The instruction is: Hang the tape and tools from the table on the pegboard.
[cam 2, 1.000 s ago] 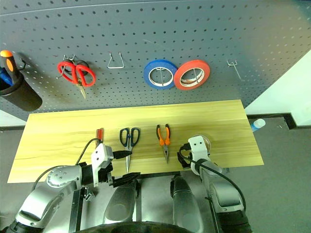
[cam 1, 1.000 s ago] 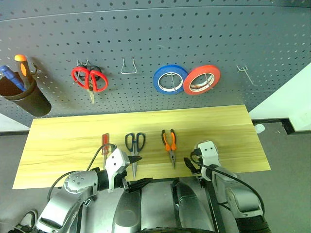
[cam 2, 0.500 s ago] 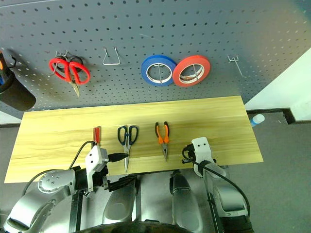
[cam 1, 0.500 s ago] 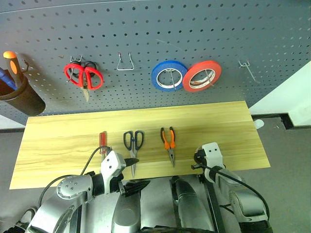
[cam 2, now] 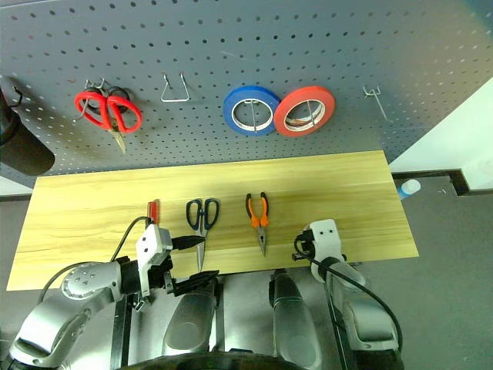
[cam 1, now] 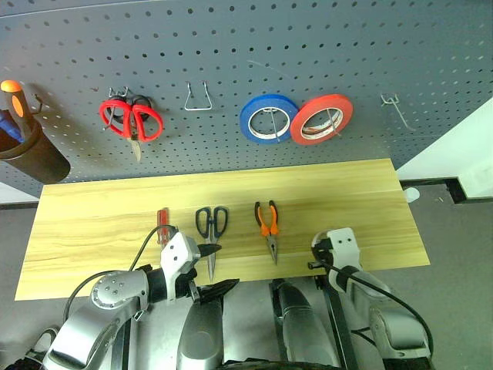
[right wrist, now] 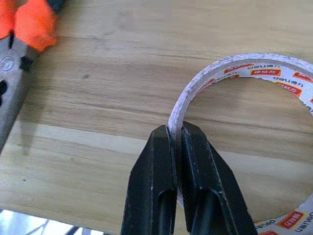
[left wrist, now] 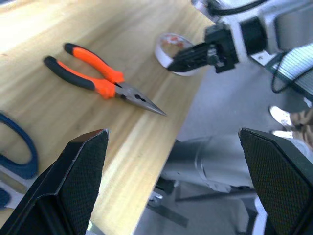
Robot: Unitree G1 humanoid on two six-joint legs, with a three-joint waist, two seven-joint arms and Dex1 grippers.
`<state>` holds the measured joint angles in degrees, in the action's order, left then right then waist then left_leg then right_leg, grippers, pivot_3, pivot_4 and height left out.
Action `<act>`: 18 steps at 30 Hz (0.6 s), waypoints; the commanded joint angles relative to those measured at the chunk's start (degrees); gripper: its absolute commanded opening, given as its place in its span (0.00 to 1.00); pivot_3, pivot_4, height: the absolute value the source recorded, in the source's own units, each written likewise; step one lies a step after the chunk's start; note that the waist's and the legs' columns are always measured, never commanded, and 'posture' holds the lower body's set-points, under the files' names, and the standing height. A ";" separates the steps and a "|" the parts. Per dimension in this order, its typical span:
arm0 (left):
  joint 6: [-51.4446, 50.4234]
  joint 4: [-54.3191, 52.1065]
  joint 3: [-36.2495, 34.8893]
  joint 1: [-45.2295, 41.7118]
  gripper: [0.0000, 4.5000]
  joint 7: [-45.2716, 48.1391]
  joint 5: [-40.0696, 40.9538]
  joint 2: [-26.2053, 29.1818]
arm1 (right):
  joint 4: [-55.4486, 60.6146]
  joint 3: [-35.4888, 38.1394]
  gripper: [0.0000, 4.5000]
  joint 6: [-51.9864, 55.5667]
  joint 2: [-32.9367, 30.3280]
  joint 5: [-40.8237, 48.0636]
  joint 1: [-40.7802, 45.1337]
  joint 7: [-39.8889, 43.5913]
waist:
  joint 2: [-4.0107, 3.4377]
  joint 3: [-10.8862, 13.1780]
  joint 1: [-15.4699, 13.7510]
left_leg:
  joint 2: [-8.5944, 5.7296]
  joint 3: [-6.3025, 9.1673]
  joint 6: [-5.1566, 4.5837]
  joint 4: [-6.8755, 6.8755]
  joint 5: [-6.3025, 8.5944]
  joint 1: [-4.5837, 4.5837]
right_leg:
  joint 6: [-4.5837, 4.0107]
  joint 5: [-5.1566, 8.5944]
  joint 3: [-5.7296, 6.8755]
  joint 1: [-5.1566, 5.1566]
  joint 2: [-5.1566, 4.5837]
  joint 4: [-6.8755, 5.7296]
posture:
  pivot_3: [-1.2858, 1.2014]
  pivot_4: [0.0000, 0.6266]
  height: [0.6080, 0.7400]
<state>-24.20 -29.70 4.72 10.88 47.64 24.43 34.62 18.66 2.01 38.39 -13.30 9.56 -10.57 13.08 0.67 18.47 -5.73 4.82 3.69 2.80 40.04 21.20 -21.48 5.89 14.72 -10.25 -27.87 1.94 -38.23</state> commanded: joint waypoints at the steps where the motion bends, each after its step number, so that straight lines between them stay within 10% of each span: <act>1: 4.21 1.39 -0.44 -1.87 0.99 0.87 0.45 -1.71 | 5.46 2.34 0.00 -5.18 0.94 0.86 -3.61 -0.42 | 0.03 -0.02 0.04 | 0.00 0.00 0.07 0.00 -0.04 -0.01 | 0.00 -0.01 0.00 -0.02 0.00 0.00 | 0.64 0.39 0.52; 9: 12.45 7.05 1.22 -7.41 0.99 2.36 -1.10 -5.98 | 13.06 6.83 0.00 -18.08 5.50 -0.16 -12.07 -4.92 | -0.05 -1.40 0.19 | -0.01 -0.08 0.12 0.02 -0.07 -0.03 | 0.11 -0.10 0.00 -0.03 -0.04 0.00 | 0.63 0.30 0.52; 18: 15.56 11.35 2.44 -12.20 0.99 2.63 -0.87 -10.14 | 11.24 10.84 0.00 -26.88 4.33 -5.52 -2.20 -11.16 | 0.02 -3.38 0.25 | -0.03 -0.08 0.04 0.14 -0.03 0.17 | -0.12 -0.19 -0.01 0.26 -0.04 -0.01 | 0.62 0.27 0.52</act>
<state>-10.08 -17.52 7.26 -1.10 50.14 23.08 24.59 29.38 11.27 13.12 -8.05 5.09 -13.51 2.74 0.69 15.09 -5.48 4.78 3.60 2.85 40.20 21.16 -21.31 5.77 14.51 -10.26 -27.59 1.90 -38.25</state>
